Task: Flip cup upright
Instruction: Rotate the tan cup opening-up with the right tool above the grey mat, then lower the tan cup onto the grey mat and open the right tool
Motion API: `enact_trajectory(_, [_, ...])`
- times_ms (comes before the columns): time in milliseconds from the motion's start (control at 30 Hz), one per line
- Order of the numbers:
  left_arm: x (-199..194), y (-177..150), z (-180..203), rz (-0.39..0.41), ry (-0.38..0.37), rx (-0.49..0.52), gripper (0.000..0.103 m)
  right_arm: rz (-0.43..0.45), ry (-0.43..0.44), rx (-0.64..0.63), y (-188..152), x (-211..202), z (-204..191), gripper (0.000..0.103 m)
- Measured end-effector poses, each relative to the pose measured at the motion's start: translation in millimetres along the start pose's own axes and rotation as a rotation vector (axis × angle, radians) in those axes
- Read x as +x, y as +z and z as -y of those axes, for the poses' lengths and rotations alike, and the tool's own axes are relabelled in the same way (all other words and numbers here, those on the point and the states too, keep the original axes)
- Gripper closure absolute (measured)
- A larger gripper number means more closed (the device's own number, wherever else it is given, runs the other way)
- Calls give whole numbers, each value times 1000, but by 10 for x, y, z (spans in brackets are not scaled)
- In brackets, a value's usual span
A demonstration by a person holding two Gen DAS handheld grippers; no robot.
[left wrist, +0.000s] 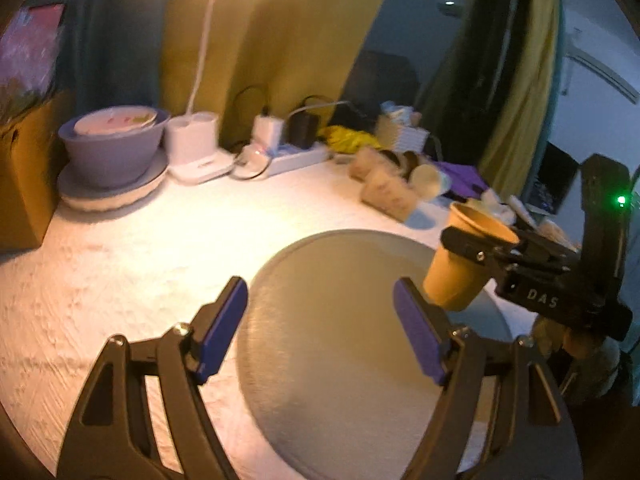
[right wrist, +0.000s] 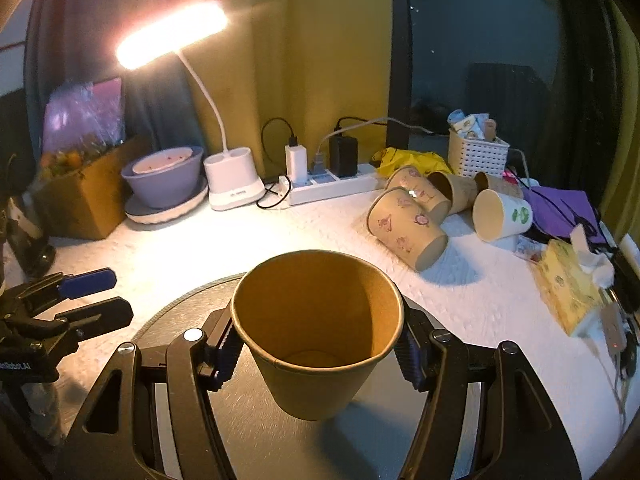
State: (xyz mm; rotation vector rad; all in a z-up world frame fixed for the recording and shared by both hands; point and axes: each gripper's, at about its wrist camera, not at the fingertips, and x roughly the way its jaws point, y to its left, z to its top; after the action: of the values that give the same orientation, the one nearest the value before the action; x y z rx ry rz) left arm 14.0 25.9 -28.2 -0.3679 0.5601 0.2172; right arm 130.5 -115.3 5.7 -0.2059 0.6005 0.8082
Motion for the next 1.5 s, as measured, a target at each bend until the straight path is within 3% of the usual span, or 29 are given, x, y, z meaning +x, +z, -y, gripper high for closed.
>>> enact_trajectory(333, [163, -90, -198, -56, 29, -75, 25, -50, -45, -57, 10, 332, -144, 36])
enact_trajectory(433, [172, -100, -184, -62, 25, -71, 9, -67, -61, -52, -16, 354, -119, 36])
enact_trajectory(800, [97, -116, -68, -46, 13, -39, 9, -106, -90, -21, -109, 244, -67, 34])
enact_trajectory(933, [71, -121, -9, -33, 18, -12, 9, -100, -98, -15, -158, 164, -61, 25])
enact_trajectory(1500, [-75, -168, 217, 0, 79, 79, 9, -96, -121, 70, -457, -414, 45, 25])
